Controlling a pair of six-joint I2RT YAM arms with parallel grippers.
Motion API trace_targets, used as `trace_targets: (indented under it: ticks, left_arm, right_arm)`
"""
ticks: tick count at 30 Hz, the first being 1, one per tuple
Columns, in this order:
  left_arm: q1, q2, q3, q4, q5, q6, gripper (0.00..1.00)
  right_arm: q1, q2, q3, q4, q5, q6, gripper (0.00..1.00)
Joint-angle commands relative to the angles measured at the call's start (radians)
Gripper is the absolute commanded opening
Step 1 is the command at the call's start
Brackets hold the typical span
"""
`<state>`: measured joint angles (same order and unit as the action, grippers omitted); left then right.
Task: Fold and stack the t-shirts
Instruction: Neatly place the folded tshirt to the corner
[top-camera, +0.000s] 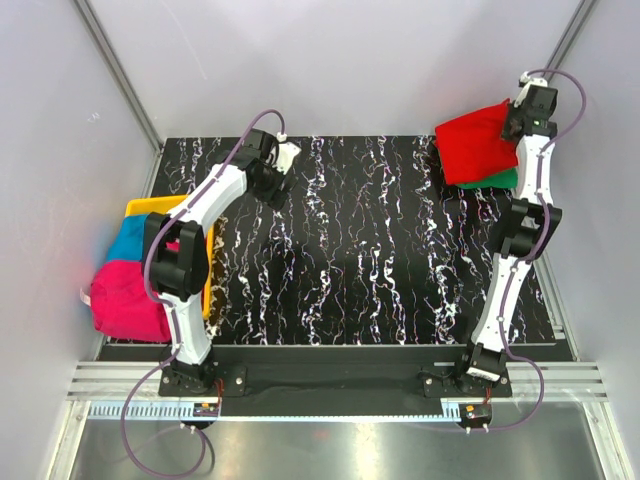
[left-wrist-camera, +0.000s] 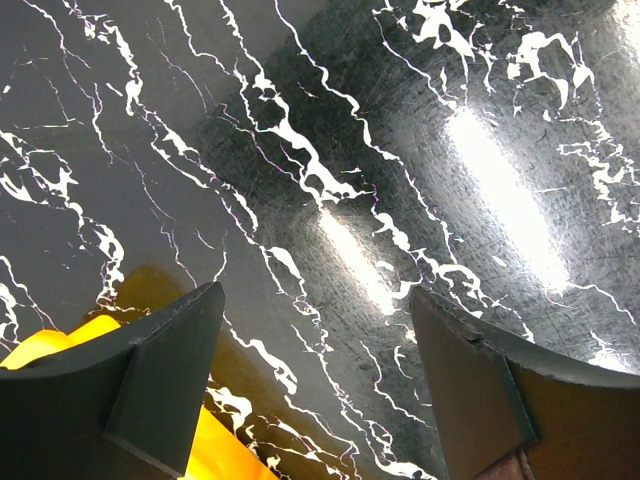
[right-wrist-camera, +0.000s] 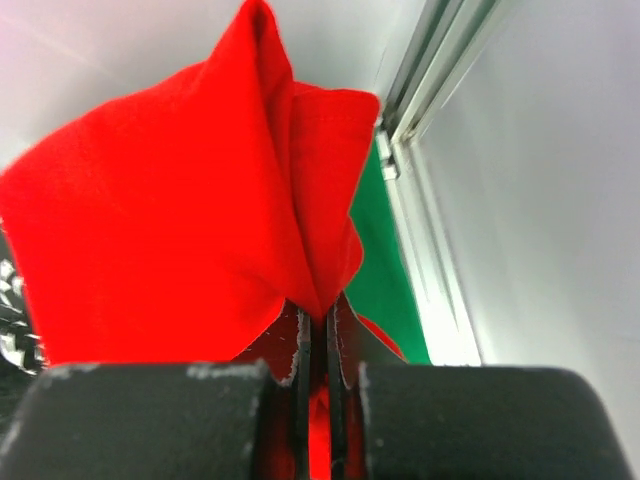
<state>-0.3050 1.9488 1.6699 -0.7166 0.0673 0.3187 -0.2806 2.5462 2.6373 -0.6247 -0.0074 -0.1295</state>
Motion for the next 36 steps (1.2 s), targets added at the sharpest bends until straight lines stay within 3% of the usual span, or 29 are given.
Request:
trace_targets:
  ticks: [1,4,6,7,8,9,11,15,19,21,24,25,28,32,36]
  left_arm:
    - [0.006,0.007,0.03,0.014,-0.027,0.017,0.82]
    - [0.007,0.012,0.03,0.013,-0.032,0.017,0.82]
    - [0.007,0.013,0.03,0.011,-0.032,0.019,0.82]
    - [0.007,0.013,0.027,0.011,-0.032,0.019,0.82]
    - [0.006,0.013,0.027,0.009,-0.032,0.019,0.82]
    - [0.007,0.013,0.025,0.009,-0.031,0.019,0.82]
    - [0.007,0.012,0.027,0.009,-0.031,0.019,0.82]
    - [0.007,0.009,0.025,0.006,-0.024,0.023,0.82]
    - [0.007,0.006,0.022,0.008,-0.018,0.022,0.82]
    - [0.007,0.004,0.025,0.002,-0.02,0.019,0.82]
    - [0.007,-0.007,0.022,0.002,-0.015,0.02,0.82]
    - [0.007,-0.011,0.021,-0.001,-0.014,0.019,0.82]
    - [0.007,-0.031,0.007,0.005,-0.02,0.025,0.82]
    - [0.007,-0.057,-0.018,0.014,-0.029,0.039,0.83]
    - [0.009,-0.073,-0.035,0.013,-0.035,0.045,0.83]
  right_arm:
    - [-0.003,0.032,-0.017,0.083,-0.057,-0.032,0.0]
    - [-0.003,0.06,-0.023,0.1,-0.056,-0.03,0.0]
    - [-0.003,0.075,-0.017,0.121,-0.005,-0.032,0.08]
    - [-0.005,0.091,-0.011,0.128,0.001,-0.035,0.18]
    - [-0.005,0.097,-0.007,0.134,0.039,-0.036,0.49]
    - [-0.005,0.106,-0.005,0.146,0.055,-0.038,0.67]
    - [-0.005,0.114,-0.003,0.157,0.122,-0.041,0.91]
    - [-0.008,0.092,-0.005,0.161,0.23,-0.044,0.99]
    - [-0.008,0.022,-0.036,0.131,0.262,-0.015,0.96]
    - [-0.008,-0.051,-0.123,0.125,0.186,0.027,0.92]
    - [-0.005,-0.139,-0.269,0.157,0.077,0.085,0.64]
    - [-0.005,-0.148,-0.296,0.163,0.061,0.102,0.42]
    - [-0.005,-0.127,-0.332,0.155,0.03,0.123,0.19]
    - [-0.005,-0.021,-0.231,0.063,0.092,0.175,0.09]
    - [-0.006,0.031,-0.178,0.042,0.096,0.2,0.09]
